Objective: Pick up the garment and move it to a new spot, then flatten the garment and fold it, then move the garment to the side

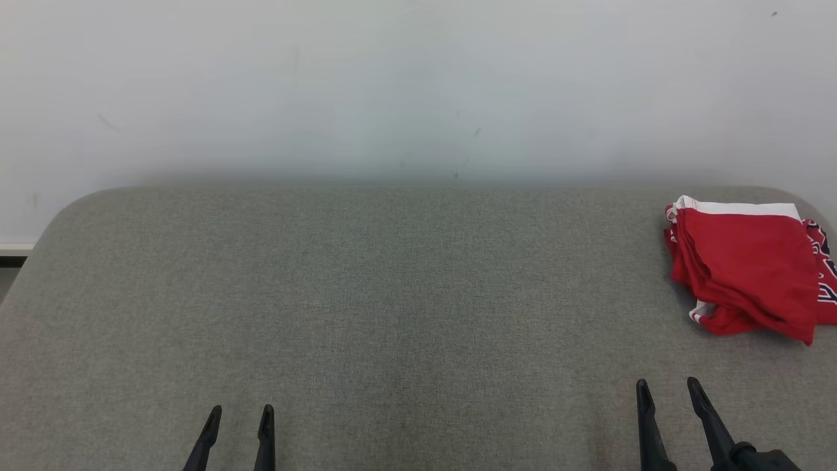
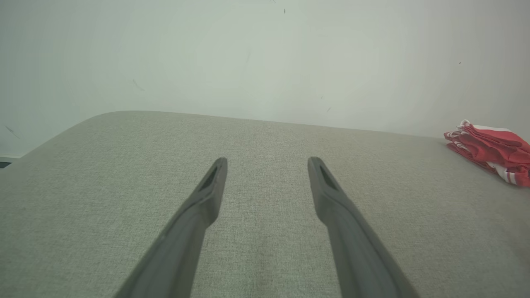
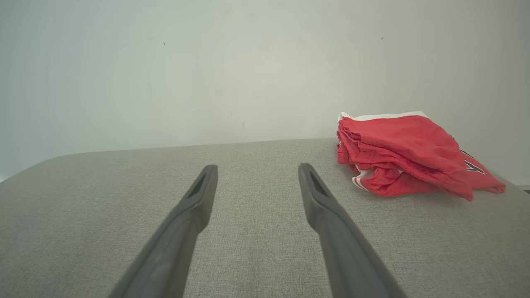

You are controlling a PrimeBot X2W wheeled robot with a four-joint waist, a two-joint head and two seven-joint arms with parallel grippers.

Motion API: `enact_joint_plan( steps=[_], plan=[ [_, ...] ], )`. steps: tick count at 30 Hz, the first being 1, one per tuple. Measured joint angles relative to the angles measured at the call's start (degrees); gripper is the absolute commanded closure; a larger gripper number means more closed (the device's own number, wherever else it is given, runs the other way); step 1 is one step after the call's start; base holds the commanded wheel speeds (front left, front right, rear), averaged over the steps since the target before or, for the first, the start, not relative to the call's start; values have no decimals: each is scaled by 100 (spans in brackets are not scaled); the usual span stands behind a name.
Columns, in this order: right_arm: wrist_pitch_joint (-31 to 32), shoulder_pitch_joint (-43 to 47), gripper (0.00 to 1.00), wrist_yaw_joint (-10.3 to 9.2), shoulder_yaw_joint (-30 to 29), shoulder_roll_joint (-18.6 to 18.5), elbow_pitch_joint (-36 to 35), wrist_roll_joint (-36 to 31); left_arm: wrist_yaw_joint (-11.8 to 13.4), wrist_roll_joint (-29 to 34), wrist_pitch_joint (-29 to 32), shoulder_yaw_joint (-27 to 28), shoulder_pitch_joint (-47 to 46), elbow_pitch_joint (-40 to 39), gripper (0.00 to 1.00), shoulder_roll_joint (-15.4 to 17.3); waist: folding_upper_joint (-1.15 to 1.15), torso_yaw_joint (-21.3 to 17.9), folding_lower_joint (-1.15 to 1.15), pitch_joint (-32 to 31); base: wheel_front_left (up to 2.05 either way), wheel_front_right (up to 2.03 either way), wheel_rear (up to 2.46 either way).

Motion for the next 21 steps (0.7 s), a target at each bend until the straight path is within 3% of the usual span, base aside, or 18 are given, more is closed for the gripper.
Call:
enact_joint_plan(
  steps=[3,4,21],
  plan=[
    [0,1,0,0,9,-1,0,1,0,-3,0,-29,1,2,0,2,0,3,0,0,0,0,0],
    [288,-18,100,1,-162,11,405,587,3,-616,101,-86,32,347,100,-34,0,-16,0,10,0,0,0],
    [945,-358,100,0,-626,13,552,2280,2,-2370,312,-246,-510,681,100,-55,0,-67,0,36,0,0,0]
  ],
)
